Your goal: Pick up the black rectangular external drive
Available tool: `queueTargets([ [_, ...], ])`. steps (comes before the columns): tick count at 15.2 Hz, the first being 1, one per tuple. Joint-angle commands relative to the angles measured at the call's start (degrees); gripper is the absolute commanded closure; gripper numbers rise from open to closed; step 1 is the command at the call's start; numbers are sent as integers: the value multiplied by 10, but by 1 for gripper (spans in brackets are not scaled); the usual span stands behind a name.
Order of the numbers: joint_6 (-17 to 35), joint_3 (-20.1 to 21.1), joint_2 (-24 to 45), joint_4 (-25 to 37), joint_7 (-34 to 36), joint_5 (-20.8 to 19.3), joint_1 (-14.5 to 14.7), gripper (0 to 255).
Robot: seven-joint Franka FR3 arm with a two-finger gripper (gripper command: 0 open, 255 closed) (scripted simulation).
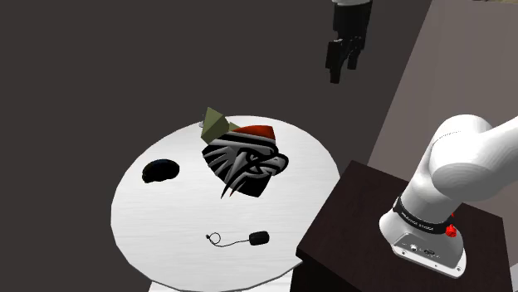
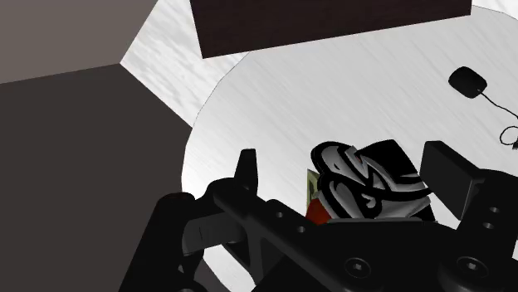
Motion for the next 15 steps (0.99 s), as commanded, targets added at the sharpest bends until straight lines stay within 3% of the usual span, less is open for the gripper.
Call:
queueTargets([
  [1,0,0,0,0,0,0,0,0],
  [15,263,57,95,-163,20,53,59,0],
])
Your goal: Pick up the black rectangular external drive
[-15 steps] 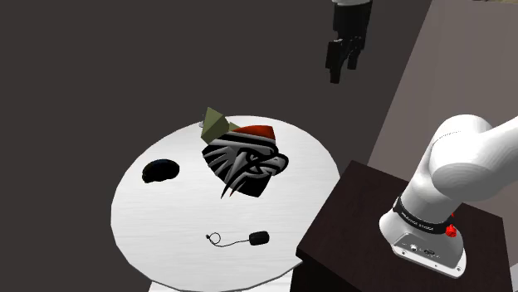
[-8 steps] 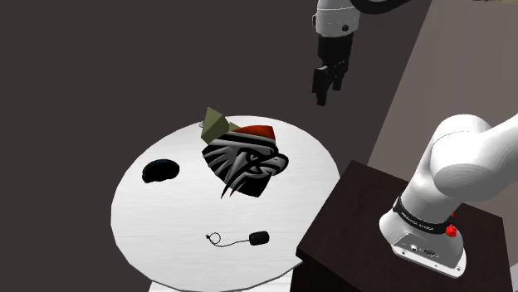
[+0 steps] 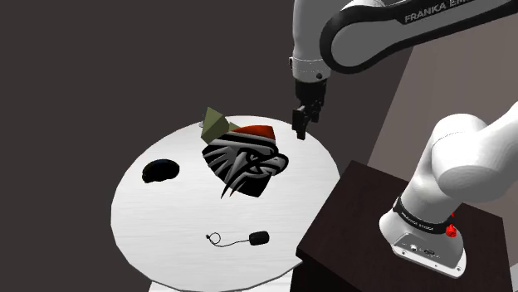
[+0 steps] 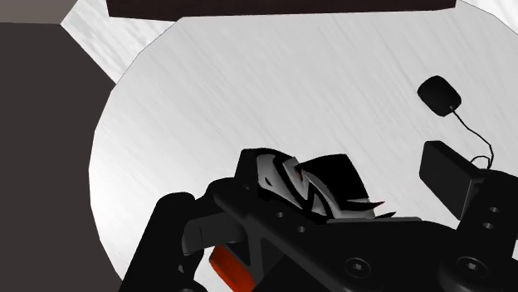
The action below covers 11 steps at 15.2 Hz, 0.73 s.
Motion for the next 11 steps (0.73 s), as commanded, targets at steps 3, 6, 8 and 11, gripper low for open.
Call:
queueTargets([
  [3,84,19,56,-25,4,11,16,0],
  [6,146,34,104,-36,9,17,27,0],
  [8,187,45,141,-40,14,19,33,0],
  [11,248,62,200,-39,22,17,41,0],
])
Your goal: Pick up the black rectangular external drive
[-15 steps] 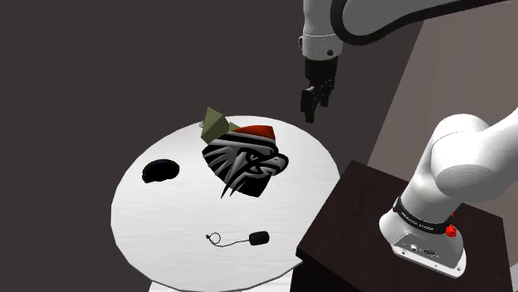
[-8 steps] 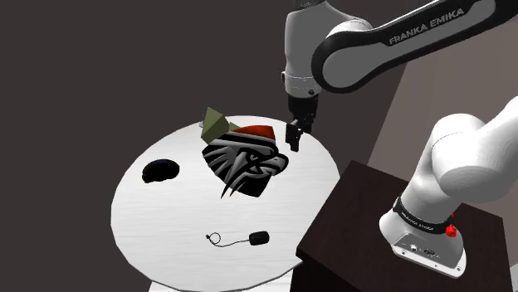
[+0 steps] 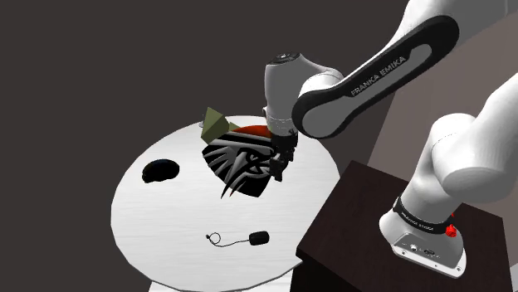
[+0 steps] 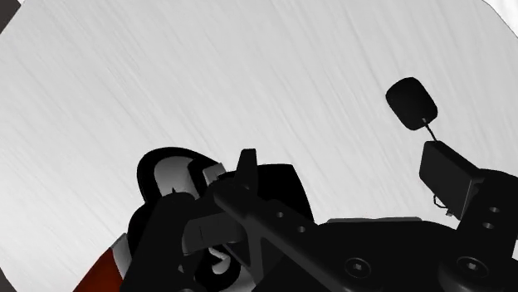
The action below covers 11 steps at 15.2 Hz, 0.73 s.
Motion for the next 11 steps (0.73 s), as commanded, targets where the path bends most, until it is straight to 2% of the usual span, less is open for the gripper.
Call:
queueTargets([
  [1,40,11,42,5,7,-3,5,0],
  [6,132,37,153,25,36,-33,14,0],
  [11,207,44,271,64,87,-98,32,0],
])
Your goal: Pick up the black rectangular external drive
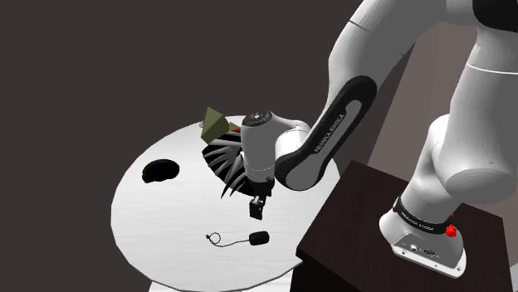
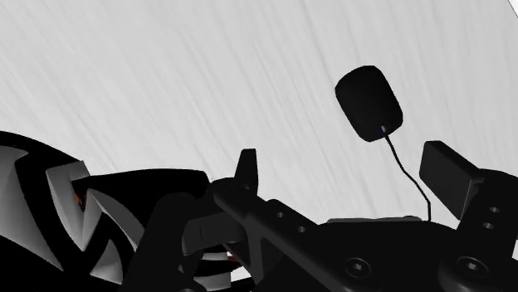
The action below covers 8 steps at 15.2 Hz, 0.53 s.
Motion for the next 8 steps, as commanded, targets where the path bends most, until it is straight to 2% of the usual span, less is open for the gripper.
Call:
queueTargets([
  [1,30,-2,49,17,24,-31,12,0],
  [6,82,-29,162,77,73,-97,63,0],
  [8,92,-37,180,86,79,-106,73,0],
])
